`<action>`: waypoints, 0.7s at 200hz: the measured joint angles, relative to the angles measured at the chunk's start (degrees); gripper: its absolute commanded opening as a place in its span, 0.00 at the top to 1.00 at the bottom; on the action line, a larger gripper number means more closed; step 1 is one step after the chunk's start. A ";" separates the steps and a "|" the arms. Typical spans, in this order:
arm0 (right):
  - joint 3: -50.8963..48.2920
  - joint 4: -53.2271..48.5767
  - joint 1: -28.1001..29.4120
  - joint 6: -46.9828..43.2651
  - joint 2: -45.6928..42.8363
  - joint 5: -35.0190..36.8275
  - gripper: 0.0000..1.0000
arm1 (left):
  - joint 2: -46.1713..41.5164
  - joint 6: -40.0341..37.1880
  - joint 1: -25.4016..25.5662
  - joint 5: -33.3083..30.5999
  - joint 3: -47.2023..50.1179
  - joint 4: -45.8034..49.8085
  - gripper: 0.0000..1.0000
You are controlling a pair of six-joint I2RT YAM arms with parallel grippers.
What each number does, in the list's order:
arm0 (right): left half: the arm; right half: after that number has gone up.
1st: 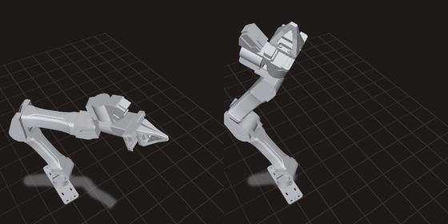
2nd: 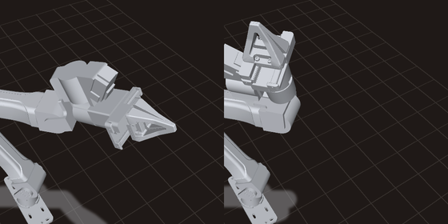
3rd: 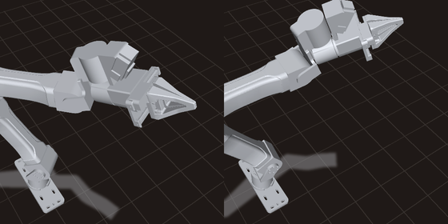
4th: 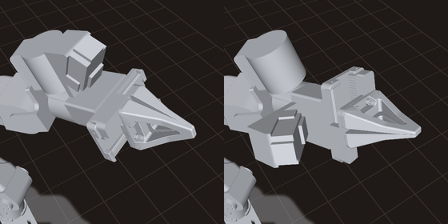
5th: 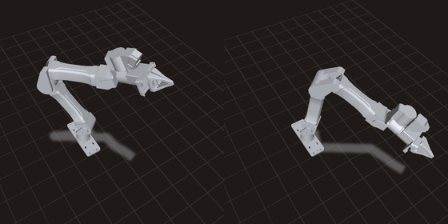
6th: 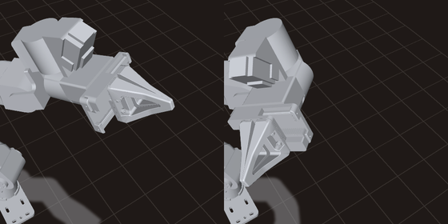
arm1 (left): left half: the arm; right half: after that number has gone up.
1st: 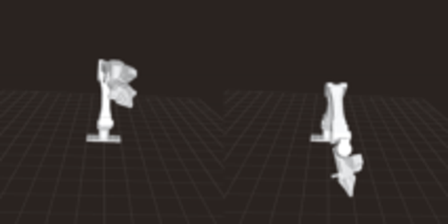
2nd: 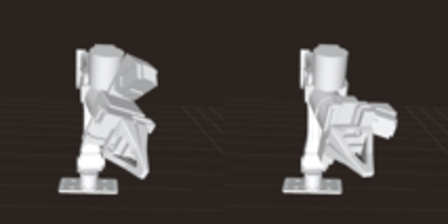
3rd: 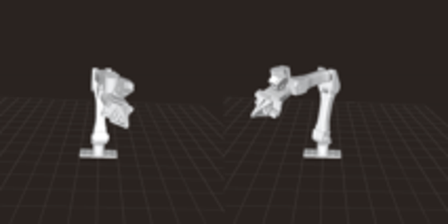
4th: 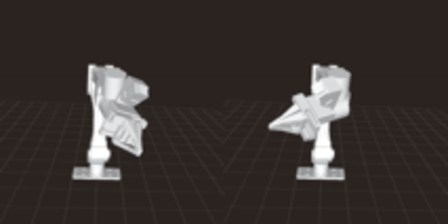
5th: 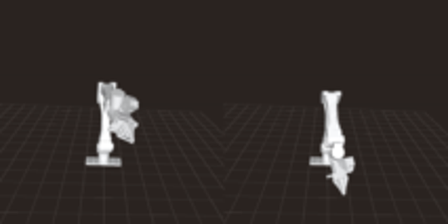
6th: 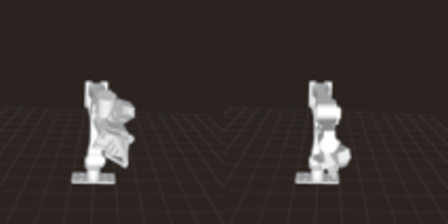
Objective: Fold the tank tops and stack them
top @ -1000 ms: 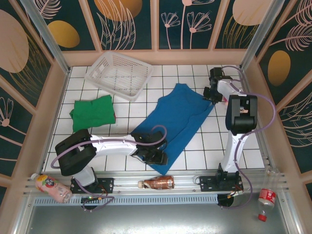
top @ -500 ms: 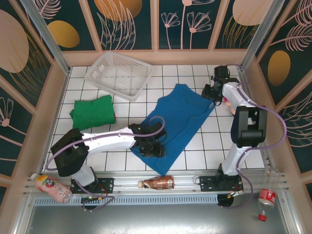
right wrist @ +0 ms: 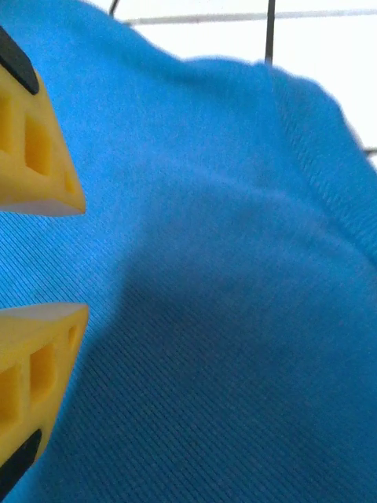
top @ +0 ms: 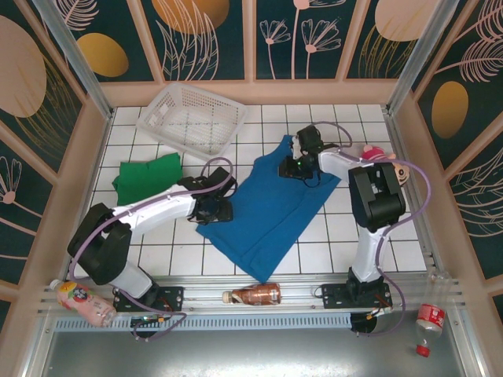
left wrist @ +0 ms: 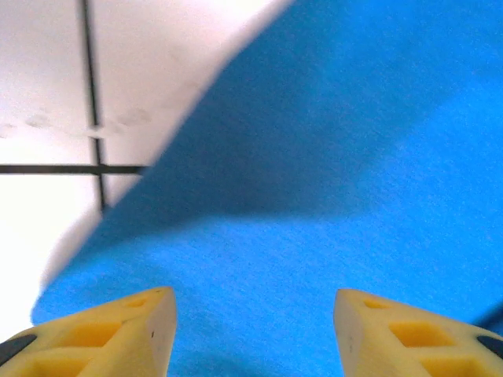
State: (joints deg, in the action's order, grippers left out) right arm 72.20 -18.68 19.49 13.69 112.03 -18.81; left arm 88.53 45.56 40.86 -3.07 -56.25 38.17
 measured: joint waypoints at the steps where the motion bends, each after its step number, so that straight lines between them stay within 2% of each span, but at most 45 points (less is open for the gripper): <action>1: -0.13 0.09 0.00 0.00 0.13 0.07 0.65 | -0.07 -0.02 -0.07 -0.09 0.09 -0.02 0.44; 78: -9.35 6.54 -2.29 -0.13 -3.85 1.46 0.66 | -3.41 -1.64 -7.43 -1.64 9.16 -2.29 0.45; 140: -10.36 4.20 -6.23 -0.70 -5.90 1.95 0.65 | -4.42 -1.64 -8.63 7.85 13.35 -11.80 0.49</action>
State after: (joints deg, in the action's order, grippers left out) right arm 61.84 -14.48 13.26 12.99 106.13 -16.86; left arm 84.12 43.92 32.23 4.78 -42.89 26.37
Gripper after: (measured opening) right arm 0.345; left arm 0.517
